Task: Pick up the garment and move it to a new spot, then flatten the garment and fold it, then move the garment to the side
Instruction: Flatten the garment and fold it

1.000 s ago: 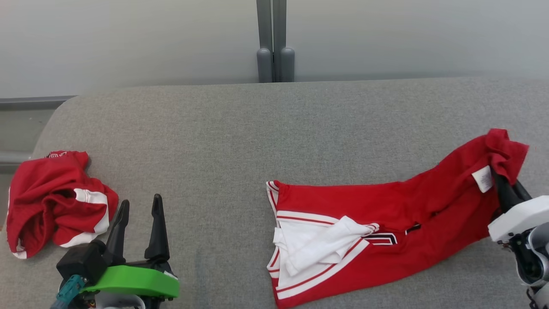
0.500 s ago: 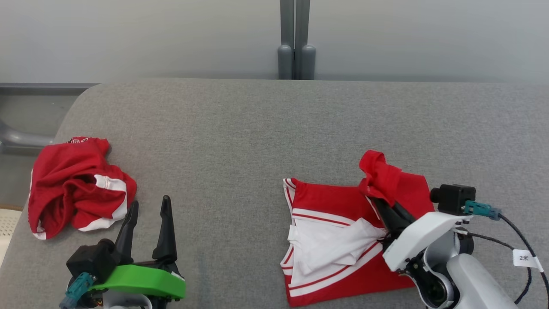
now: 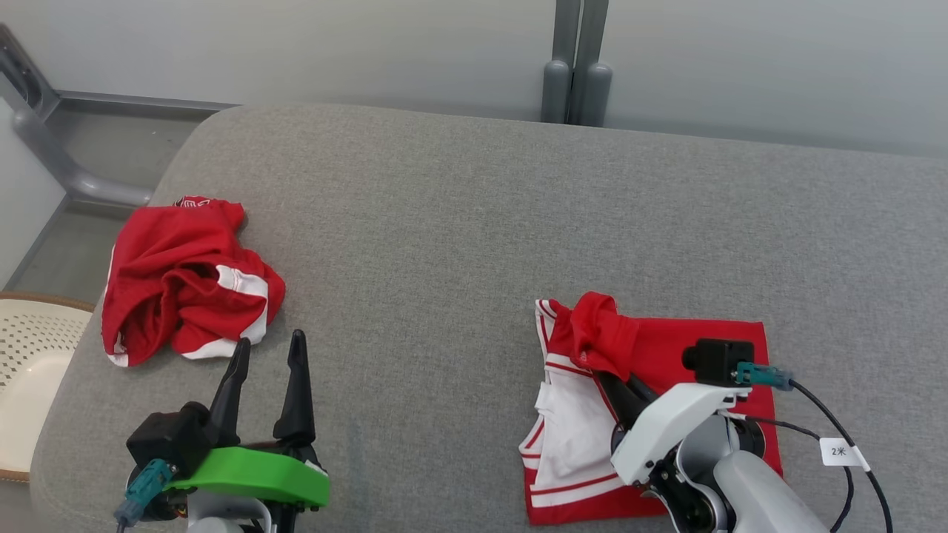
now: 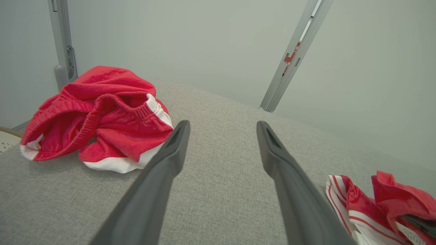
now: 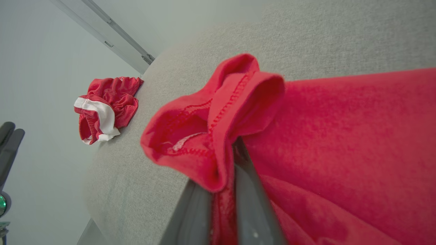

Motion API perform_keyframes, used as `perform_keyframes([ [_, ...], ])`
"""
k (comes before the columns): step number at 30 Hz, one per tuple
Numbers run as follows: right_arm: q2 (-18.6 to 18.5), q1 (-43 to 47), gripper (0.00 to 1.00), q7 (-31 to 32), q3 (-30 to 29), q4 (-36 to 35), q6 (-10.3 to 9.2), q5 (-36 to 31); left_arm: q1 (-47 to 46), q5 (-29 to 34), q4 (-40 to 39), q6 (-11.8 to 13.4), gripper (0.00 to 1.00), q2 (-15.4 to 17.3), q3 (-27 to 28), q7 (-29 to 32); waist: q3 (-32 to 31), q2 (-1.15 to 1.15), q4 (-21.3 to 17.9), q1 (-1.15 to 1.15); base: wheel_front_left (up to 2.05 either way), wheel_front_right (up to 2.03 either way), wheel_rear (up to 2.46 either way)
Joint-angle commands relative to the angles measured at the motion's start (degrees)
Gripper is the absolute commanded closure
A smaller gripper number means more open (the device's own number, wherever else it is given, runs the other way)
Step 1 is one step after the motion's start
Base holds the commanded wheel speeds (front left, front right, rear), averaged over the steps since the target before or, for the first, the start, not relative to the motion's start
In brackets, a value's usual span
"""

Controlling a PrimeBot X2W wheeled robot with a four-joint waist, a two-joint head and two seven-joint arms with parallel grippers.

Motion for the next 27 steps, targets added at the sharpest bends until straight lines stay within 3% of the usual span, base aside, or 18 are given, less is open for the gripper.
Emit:
perform_keyframes([
  [1, 0.07, -0.90, 1.00, -0.85, 0.22, 1.07, 0.03, 0.28, -0.86, 0.24, 0.17, -0.28, 0.00, -0.22, 0.18, -0.25, 0.13, 0.00, 0.13, 0.00, 0.00, 0.00, 0.00],
  [2, 0.17, -1.25, 0.78, -1.24, 0.54, 2.01, 0.03, 0.40, -0.84, 0.26, 0.26, -0.31, 0.00, -0.23, 0.21, -0.26, 0.11, 0.00, 0.06, 0.00, 0.00, 0.00, 0.00],
  [3, 0.25, -1.56, 0.44, -1.42, 0.77, 2.74, 0.03, 0.54, -0.84, 0.25, 0.31, -0.35, 0.00, -0.21, 0.24, -0.26, 0.10, 0.00, -0.02, 0.00, 0.00, 0.00, 0.00],
  [4, 0.30, -1.96, 0.00, -1.63, 1.18, 3.55, 0.03, 0.47, -0.87, 0.24, 0.38, -0.39, 0.00, -0.19, 0.27, -0.27, 0.08, 0.00, -0.17, 0.00, 0.00, 0.00, 0.00],
  [10, 0.20, -2.92, 0.00, -2.90, 3.22, 1.69, 0.03, 2.54, -0.25, 0.03, 0.43, 0.08, 0.00, 0.02, 0.88, -0.27, -0.63, 0.00, -1.98, 0.00, 0.00, 0.00, 0.00],
  [15, -3.56, -1.80, 0.00, -6.03, 1.14, -5.82, 0.03, 3.05, 0.90, -0.15, -0.02, 0.39, 0.00, 0.09, 1.65, -0.30, -1.45, 0.00, -4.19, 0.00, 0.00, 0.00, 0.00],
  [22, -11.33, 0.90, 0.00, -9.73, -9.75, -11.01, 0.03, -3.32, 1.37, 0.12, -0.23, 0.17, 0.00, -0.65, 1.82, -0.34, -1.86, 0.00, -6.87, 0.00, 0.00, 0.00, 0.00],
  [27, -12.68, 2.21, 0.00, -8.23, -14.58, -8.90, 0.03, -8.74, 1.12, 0.55, -0.13, -0.15, 0.00, -0.88, 1.73, -0.31, -1.59, 0.00, -7.33, 0.00, 0.00, 0.00, 0.00],
])
